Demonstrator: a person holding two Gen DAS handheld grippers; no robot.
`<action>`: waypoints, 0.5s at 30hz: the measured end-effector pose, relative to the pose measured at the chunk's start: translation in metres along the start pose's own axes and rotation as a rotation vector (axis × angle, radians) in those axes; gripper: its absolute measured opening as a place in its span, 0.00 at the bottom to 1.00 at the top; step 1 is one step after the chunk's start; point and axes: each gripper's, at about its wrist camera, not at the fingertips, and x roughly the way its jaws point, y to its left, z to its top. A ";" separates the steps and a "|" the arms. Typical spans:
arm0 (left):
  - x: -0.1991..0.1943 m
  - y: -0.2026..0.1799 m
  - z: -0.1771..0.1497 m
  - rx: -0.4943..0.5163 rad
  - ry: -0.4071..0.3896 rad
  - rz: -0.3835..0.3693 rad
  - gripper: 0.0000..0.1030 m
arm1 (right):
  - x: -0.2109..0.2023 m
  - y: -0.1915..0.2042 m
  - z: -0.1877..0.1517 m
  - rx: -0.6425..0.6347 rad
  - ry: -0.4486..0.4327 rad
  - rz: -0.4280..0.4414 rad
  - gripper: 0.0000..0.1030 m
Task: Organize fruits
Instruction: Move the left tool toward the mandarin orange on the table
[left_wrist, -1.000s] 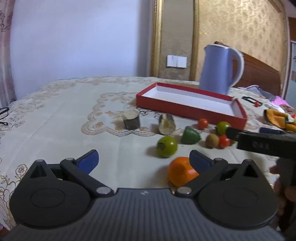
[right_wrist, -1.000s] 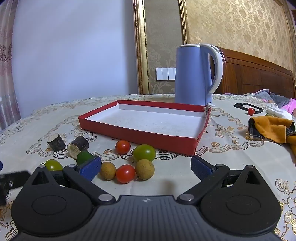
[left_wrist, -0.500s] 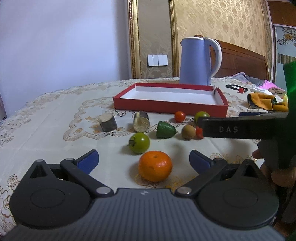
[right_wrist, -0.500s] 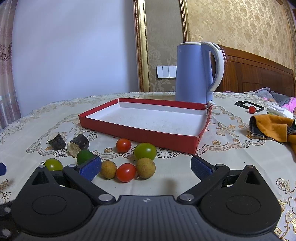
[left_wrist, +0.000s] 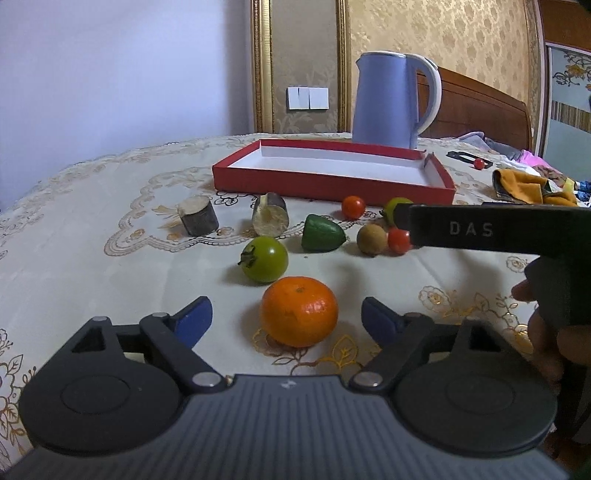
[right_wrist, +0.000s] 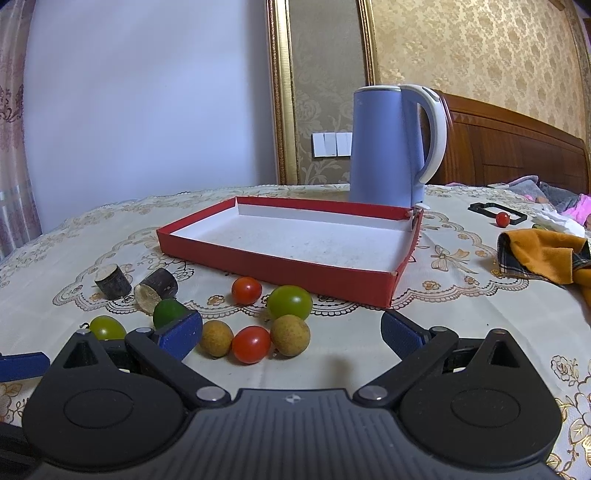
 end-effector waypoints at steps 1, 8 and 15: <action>0.000 0.000 0.000 -0.002 -0.002 0.001 0.83 | 0.000 0.000 0.000 0.002 -0.001 0.000 1.00; 0.004 0.008 0.000 -0.063 0.019 -0.024 0.72 | -0.001 0.003 0.001 -0.009 -0.008 -0.010 1.00; 0.006 0.009 0.001 -0.078 0.025 -0.027 0.69 | -0.001 0.002 0.001 -0.004 -0.005 0.000 1.00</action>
